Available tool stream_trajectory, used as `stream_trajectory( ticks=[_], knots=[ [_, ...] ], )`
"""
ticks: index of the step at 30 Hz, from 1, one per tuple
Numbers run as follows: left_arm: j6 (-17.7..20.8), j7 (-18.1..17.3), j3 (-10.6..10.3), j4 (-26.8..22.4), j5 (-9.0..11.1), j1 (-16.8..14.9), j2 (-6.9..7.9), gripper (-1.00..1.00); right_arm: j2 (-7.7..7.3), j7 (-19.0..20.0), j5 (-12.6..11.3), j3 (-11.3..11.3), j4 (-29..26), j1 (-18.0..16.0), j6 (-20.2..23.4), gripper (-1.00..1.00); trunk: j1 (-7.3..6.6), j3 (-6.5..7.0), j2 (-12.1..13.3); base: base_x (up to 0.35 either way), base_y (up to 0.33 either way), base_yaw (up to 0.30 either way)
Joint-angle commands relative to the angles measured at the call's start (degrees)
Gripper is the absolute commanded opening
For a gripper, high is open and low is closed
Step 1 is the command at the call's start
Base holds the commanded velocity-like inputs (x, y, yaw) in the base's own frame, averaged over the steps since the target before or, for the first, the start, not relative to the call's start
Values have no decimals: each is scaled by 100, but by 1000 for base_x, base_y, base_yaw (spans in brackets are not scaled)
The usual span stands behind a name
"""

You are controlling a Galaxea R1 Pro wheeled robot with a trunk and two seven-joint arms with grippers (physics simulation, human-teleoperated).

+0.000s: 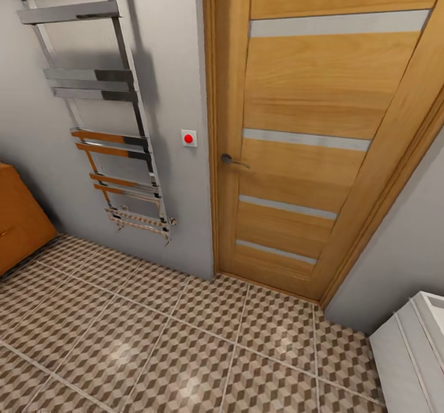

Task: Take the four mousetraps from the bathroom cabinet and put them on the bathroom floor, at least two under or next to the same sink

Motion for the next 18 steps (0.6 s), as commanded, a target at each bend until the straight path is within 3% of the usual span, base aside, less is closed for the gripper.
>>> stream_trajectory(
  ticks=[1,18],
  knots=[
    [-35,9,-48,23,28,-10,-4,100,-2,35,-61,31,3,-3,-19,100,3,-6,-11,0,0,226],
    [-35,9,-48,23,28,-10,-4,100,-2,35,-61,31,-1,-3,-23,100,3,57,-11,0,0,234]
  ],
)
